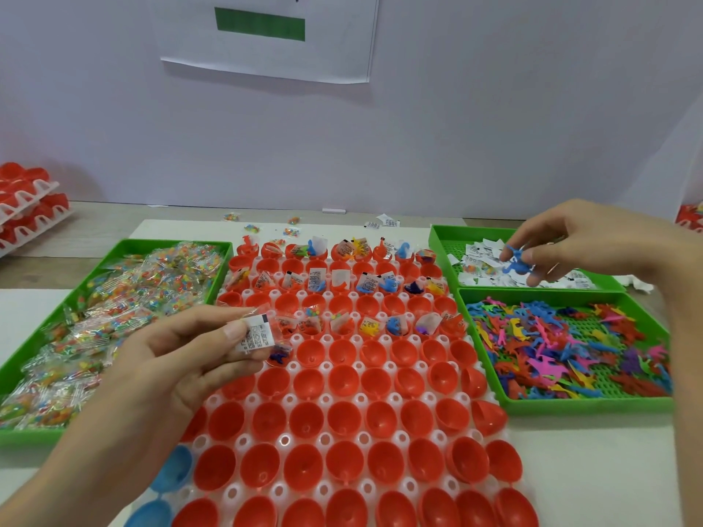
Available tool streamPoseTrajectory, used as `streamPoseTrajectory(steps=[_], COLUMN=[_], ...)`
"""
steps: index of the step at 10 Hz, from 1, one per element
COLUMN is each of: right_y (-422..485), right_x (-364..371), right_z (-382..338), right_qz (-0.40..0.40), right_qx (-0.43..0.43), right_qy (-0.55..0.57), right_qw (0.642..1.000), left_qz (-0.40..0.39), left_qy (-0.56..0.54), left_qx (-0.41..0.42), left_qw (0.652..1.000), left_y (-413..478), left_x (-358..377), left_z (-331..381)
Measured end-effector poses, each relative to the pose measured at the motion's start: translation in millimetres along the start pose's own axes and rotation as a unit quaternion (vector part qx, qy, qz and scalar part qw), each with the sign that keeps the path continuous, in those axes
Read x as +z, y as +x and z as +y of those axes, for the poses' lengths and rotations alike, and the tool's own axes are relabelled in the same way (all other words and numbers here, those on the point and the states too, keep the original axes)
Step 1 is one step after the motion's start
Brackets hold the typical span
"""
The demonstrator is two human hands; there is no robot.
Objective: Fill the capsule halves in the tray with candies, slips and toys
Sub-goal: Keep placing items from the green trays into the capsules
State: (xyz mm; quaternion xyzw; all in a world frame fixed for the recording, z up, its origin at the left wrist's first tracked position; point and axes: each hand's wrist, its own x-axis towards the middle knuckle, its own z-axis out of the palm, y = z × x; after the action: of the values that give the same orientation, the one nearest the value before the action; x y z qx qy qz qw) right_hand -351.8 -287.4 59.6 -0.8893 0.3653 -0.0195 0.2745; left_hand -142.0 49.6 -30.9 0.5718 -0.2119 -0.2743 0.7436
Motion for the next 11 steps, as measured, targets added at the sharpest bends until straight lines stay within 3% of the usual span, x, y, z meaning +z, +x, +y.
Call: streamPoseTrajectory(steps=[4,8,9,11], right_y=[2.0,2.5,-0.3,-1.2], right_x=[-0.8,1.5,2.5,-2.0], right_z=[-1.7,-6.8,-8.9,-5.5], right_qz=[-0.038,0.062,0.031,0.042], right_qx=[0.02,-0.022,0.002,0.018], right_qy=[0.02,0.023,0.068,-0.081], right_qw=[0.999,0.998,0.997,0.996], left_qz=[-0.01,-0.014,-0.015,-0.014], left_qy=[0.001,0.008,0.009,0.01], left_qx=[0.002,0.006,0.004,0.003], left_qw=[1.0,1.0,1.0,1.0], left_y=[0.1,1.3,0.7,-0.4], left_x=[-1.8,-3.8,-2.3,-0.7], left_z=[-1.2,-3.2,-2.1,-1.3])
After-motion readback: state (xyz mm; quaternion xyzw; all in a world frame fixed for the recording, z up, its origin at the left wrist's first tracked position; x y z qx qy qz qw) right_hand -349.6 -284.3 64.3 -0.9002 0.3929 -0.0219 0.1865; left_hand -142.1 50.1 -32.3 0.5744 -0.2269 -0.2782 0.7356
